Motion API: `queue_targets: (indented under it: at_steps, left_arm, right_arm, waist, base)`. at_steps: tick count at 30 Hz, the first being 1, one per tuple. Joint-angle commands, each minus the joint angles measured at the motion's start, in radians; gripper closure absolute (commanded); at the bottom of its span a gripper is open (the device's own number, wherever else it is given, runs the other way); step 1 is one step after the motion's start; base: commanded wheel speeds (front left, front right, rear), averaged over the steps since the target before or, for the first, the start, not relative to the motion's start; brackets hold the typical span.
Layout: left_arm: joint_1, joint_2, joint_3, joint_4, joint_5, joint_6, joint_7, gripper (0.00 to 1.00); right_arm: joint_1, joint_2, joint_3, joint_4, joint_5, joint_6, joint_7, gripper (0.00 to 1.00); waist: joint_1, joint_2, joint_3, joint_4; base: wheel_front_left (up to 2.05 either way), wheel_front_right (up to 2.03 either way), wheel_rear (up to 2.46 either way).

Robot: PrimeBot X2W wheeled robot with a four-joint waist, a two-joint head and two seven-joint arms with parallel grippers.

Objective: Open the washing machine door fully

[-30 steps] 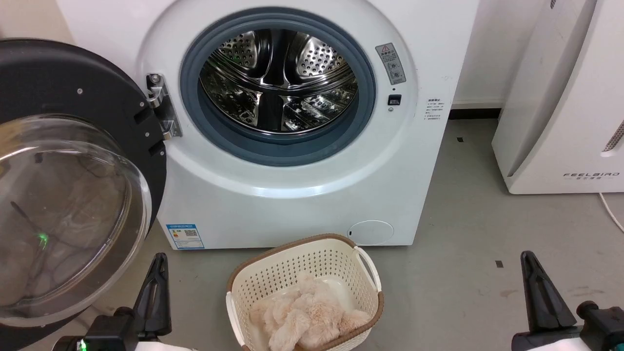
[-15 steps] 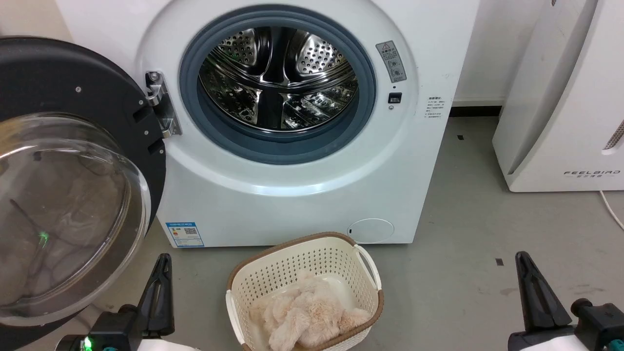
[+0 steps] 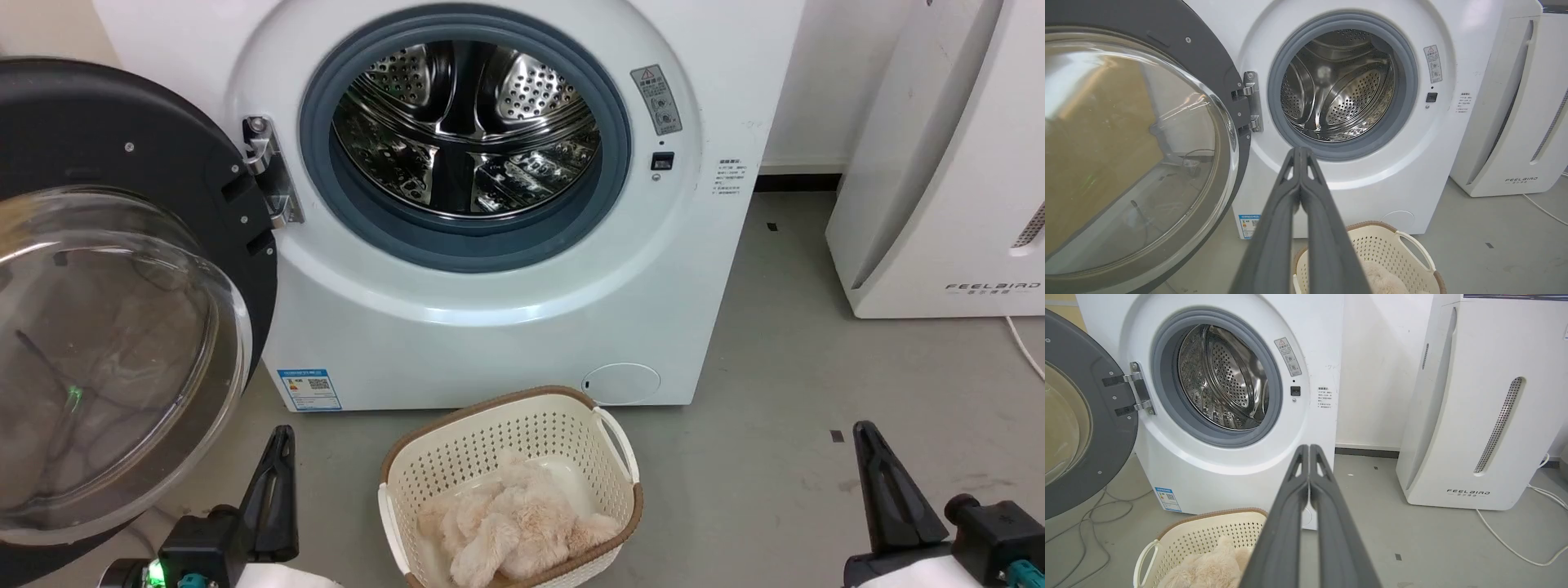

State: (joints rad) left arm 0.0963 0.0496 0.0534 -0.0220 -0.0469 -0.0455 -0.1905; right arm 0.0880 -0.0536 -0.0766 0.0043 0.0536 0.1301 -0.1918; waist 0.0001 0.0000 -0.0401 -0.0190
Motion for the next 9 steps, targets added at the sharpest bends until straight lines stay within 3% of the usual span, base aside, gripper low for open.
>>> queue_targets:
  at_steps: [1,9]
  left_arm:
    - [-0.021,0.000,0.000,0.004,0.007,0.006,0.006,1.00]
    - [-0.028,0.000,-0.005,0.005,0.011,0.010,0.022,1.00]
  right_arm:
    - [-0.017,0.001,0.004,-0.001,-0.008,0.000,0.007,1.00]
    - [-0.024,0.001,0.010,-0.001,-0.012,0.000,0.023,1.00]
  waist:
    - [0.0000,0.0000,0.001,0.000]
    - [0.0000,0.0000,0.004,0.002]
  base:
    - [0.00,0.00,0.00]
    - [0.00,0.00,0.00]
